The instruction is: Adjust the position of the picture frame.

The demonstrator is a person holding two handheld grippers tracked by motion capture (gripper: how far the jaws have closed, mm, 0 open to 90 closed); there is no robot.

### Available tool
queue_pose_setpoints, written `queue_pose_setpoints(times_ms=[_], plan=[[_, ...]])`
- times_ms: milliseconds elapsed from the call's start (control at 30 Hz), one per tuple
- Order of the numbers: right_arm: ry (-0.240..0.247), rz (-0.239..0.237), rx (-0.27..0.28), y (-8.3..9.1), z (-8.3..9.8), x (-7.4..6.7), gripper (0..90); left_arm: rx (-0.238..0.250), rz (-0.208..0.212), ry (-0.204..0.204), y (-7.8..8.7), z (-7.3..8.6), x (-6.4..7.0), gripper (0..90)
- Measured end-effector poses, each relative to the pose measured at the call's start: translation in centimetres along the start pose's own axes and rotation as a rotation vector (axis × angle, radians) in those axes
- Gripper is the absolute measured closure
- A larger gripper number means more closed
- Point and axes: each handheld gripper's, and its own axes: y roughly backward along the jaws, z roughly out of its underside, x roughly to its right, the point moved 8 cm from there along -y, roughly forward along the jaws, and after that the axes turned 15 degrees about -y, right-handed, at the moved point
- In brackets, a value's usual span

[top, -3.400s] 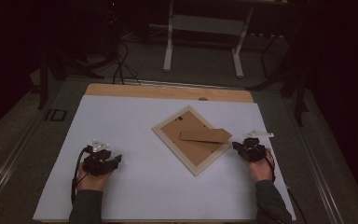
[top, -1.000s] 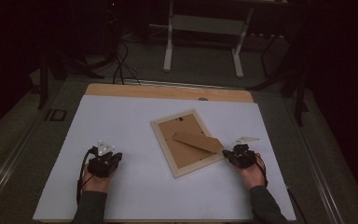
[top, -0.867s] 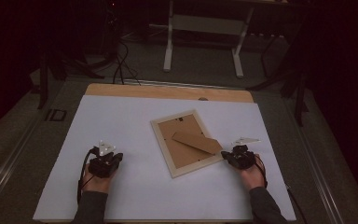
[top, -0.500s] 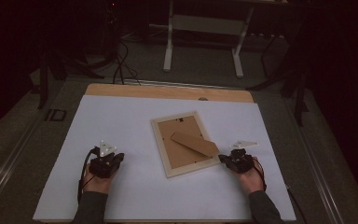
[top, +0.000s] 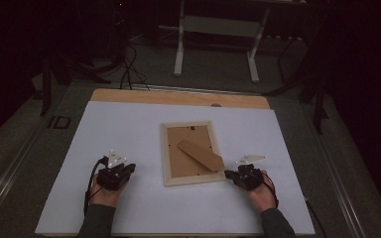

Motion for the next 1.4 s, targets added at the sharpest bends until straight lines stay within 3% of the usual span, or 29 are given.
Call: queue_pose_setpoints(times_ms=[867,1233,1400], plan=[[0.092,-0.132,-0.061,-2.0,-0.2,-4.9,90.0,-0.042,0.047,-0.050,-0.8,0.2,1.1,89.7],[0.164,-0.185,-0.102,-3.8,-0.9,-8.1,90.0,-0.051,0.053,-0.042,-0.9,0.3,1.0,89.5],[0.194,-0.210,-0.121,-4.7,-1.4,-9.7,89.9,-0.069,0.034,-0.049,-1.2,0.6,0.8,89.0]])
